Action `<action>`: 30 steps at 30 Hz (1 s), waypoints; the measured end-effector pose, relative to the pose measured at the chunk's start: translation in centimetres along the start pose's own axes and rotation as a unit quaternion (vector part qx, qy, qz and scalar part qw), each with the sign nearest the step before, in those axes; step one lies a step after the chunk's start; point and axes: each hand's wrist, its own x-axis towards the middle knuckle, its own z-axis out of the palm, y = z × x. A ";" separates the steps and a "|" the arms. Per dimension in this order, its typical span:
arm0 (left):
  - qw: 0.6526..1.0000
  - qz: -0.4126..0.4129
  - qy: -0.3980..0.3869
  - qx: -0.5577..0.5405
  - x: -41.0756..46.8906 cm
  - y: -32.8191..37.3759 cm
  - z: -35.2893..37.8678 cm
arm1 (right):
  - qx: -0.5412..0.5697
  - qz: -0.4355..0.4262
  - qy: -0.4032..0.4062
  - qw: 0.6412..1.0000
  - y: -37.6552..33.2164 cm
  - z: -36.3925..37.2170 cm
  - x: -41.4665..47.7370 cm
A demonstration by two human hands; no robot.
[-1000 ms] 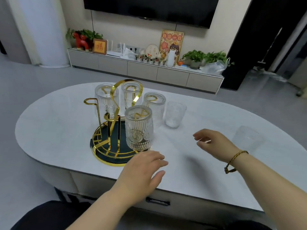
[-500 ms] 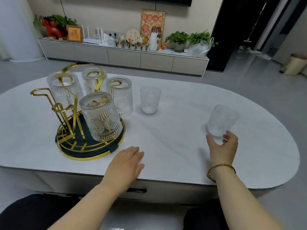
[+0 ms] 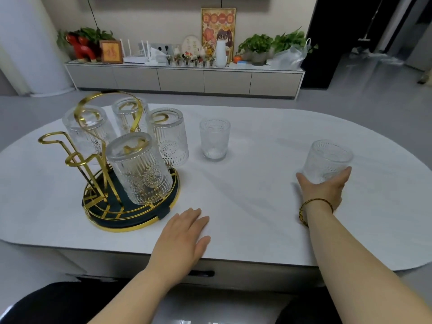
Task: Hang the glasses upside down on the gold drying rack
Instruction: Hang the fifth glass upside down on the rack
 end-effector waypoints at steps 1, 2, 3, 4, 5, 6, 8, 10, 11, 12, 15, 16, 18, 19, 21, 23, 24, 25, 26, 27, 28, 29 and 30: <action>1.000 0.002 0.002 -0.002 0.0 -0.2 0.1 | -0.002 0.004 0.003 1.000 0.0 0.1 0.4; 1.000 0.005 0.004 -0.004 0.0 -0.3 0.1 | -0.004 0.009 0.004 1.000 0.1 0.1 0.7; 1.000 0.005 0.004 -0.004 0.0 -0.3 0.1 | -0.008 0.012 0.004 1.000 0.1 0.1 1.0; 1.000 0.011 0.001 -0.005 0.0 -0.3 0.0 | -0.014 0.012 0.003 1.000 0.2 0.2 1.4; 1.000 0.013 0.002 -0.007 0.0 -0.3 -0.1 | -0.022 0.009 0.003 1.000 0.3 0.2 1.6; 1.000 0.016 0.007 -0.013 -0.1 -0.4 -0.3 | -0.028 0.003 0.003 1.000 0.2 0.3 1.7; 0.999 0.039 0.014 -0.026 0.1 -0.6 -0.9 | -0.025 -0.005 0.001 1.000 0.2 0.2 1.8; 0.996 0.070 0.045 -0.036 0.2 -0.9 -1.6 | -0.012 -0.017 -0.021 1.000 0.3 0.0 1.5; 0.995 0.073 0.061 -0.042 0.2 -1.0 -2.3 | -0.004 -0.025 -0.035 0.999 0.4 -0.2 1.3; 0.993 0.071 0.078 -0.050 0.2 -1.3 -2.8 | 0.005 -0.033 -0.050 0.998 0.5 -0.3 1.1; 0.987 0.050 0.135 -0.077 -0.2 -2.1 -4.6 | 0.033 -0.057 -0.080 0.995 0.1 -0.5 0.0; 0.983 0.042 0.156 -0.085 -0.4 -2.4 -5.1 | 0.044 -0.064 -0.087 0.993 -0.3 -0.5 -0.5; 0.972 0.021 0.213 -0.094 -0.7 -3.1 -5.9 | 0.061 -0.082 -0.103 0.989 -1.3 -0.4 -1.6; 0.967 0.011 0.234 -0.096 -0.9 -3.5 -6.4 | 0.069 -0.093 -0.113 0.987 -2.0 -0.4 -2.2; 0.959 -0.012 0.268 -0.090 -1.3 -4.3 -7.3 | 0.083 -0.121 -0.140 0.979 -3.4 -0.3 -3.3; 0.954 -0.049 0.283 -0.083 -1.8 -5.1 -8.2 | 0.088 -0.154 -0.179 0.968 -5.3 -0.3 -4.7; 0.952 -0.072 0.285 -0.081 -2.0 -5.5 -8.5 | 0.087 -0.172 -0.203 0.960 -6.5 -0.4 -5.4; 0.950 -0.093 0.287 -0.078 -2.2 -5.8 -8.9 | 0.083 -0.192 -0.229 0.951 -7.8 -0.4 -6.2; 0.949 -0.113 0.285 -0.073 -2.4 -6.1 -9.2 | 0.076 -0.213 -0.256 0.940 -9.2 -0.5 -6.8; 0.948 -0.132 0.281 -0.067 -2.5 -6.4 -9.4 | 0.068 -0.235 -0.283 0.927 -10.7 -0.6 -7.5; 0.949 -0.144 0.275 -0.061 -2.7 -6.6 -9.6 | 0.060 -0.259 -0.308 0.913 -12.4 -0.8 -8.2; 0.950 -0.148 0.270 -0.052 -2.9 -6.9 -9.7 | 0.049 -0.282 -0.329 0.900 -14.0 -0.9 -9.0; 0.952 -0.149 0.265 -0.039 -3.0 -7.3 -9.9 | 0.034 -0.303 -0.345 0.888 -15.6 -1.1 -9.8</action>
